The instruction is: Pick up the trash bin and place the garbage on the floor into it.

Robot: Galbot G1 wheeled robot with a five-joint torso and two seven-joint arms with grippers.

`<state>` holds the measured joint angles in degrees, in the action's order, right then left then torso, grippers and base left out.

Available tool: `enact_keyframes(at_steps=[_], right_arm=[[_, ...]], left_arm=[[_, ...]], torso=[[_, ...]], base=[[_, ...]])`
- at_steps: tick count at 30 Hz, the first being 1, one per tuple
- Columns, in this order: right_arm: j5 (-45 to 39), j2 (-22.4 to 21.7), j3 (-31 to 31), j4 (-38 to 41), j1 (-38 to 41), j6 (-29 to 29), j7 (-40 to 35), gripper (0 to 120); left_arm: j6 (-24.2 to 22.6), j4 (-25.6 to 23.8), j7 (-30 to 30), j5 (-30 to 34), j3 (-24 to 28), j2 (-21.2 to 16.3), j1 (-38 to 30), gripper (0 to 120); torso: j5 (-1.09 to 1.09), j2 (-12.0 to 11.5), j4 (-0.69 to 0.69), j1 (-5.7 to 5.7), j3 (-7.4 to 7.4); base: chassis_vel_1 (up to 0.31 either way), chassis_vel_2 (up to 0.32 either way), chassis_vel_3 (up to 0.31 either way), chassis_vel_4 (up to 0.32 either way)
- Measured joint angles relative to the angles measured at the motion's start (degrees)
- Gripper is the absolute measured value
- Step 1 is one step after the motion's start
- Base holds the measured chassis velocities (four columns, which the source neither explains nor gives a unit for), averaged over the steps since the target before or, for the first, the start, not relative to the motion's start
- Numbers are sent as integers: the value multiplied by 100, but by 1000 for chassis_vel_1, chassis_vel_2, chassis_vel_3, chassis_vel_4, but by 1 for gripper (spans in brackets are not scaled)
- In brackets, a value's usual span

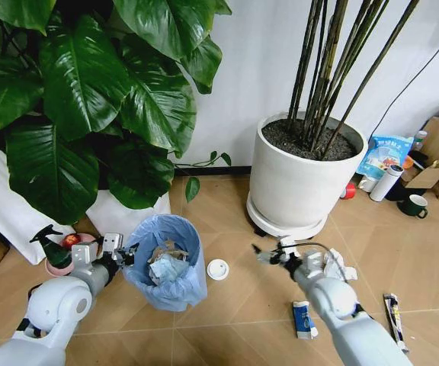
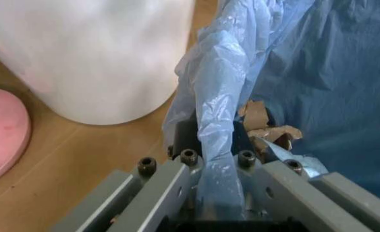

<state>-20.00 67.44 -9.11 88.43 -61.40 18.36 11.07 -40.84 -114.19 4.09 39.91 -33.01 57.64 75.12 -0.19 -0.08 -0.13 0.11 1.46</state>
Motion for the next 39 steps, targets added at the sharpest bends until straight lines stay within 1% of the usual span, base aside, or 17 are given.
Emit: enact_keyframes(at_steps=[4,5,8,11,13,15,18,32,39], right_arm=[[-155,138,605,-566,452,146,-11,100],[-155,138,605,-566,452,146,-11,100],[-179,289,856,-1081,750,205,4,100],[-186,335,903,-1249,841,239,8,100],[-205,448,1003,-1742,1046,268,18,100],[-200,471,1026,-1861,1091,251,21,100],[-184,549,1102,-2312,1278,193,49,100],[-409,719,1511,-3069,1746,130,42,100],[-519,813,1553,-3377,1946,146,-72,100]], left_arm=[[13,128,-132,4,-154,-55,-28,0],[13,128,-132,4,-154,-55,-28,0],[24,187,-216,3,-199,-104,-58,0],[25,200,-240,3,-199,-122,-73,0],[27,224,-277,0,-163,-142,-125,0],[27,228,-280,-3,-150,-141,-138,0],[27,230,-293,-26,-101,-98,-180,0],[17,145,-279,-184,-99,131,-130,0],[14,57,-266,-187,-127,167,-109,0]], torso=[[0,0,1,0,0],[0,0,1,0,0],[0,0,1,0,0],[0,0,1,0,0],[1,0,0,0,0],[0,0,-1,0,0],[1,0,0,0,0],[1,0,0,0,0],[1,0,0,0,0]], base=[[0,0,0,0],[0,0,0,0],[0,0,0,0],[0,0,0,0],[0,0,0,0],[0,0,0,0],[0,0,0,0],[0,0,0,0],[0,0,0,0]])
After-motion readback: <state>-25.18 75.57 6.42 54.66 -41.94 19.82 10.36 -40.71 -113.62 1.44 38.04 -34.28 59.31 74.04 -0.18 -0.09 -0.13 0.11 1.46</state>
